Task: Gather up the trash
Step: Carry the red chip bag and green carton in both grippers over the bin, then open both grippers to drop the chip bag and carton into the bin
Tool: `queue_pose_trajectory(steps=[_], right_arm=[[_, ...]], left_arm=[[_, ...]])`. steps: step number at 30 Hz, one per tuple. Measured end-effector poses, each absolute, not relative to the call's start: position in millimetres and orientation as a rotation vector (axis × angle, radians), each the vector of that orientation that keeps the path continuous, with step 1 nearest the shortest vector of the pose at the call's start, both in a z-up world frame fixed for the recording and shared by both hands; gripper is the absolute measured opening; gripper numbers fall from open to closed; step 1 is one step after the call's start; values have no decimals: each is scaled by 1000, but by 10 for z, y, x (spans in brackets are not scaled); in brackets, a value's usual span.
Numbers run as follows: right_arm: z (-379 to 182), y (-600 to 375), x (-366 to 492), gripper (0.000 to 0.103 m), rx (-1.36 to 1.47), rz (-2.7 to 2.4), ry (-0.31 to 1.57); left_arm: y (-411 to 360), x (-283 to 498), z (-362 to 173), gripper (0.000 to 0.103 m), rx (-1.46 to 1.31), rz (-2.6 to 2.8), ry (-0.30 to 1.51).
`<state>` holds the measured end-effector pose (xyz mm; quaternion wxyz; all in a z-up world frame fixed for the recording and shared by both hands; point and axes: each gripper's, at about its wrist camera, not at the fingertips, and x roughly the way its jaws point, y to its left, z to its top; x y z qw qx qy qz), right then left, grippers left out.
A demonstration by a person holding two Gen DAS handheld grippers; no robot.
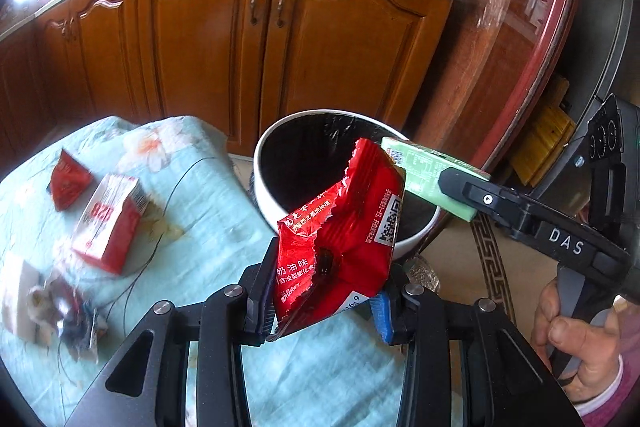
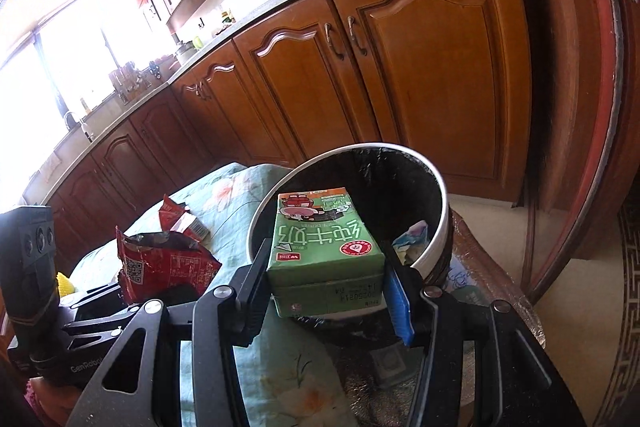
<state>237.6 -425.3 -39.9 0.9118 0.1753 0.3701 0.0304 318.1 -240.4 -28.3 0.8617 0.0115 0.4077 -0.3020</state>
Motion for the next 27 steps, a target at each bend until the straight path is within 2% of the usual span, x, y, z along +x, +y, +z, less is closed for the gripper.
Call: queue_pose_trajectory(steps=[22, 27], right_arm=[[-572, -4512, 2860, 51, 330, 26, 833], [-633, -4513, 2954, 51, 324, 26, 857]], left_arm=[[-2985, 3811, -497, 39, 84, -613, 917], [-3063, 3893, -548, 43, 79, -608, 940]])
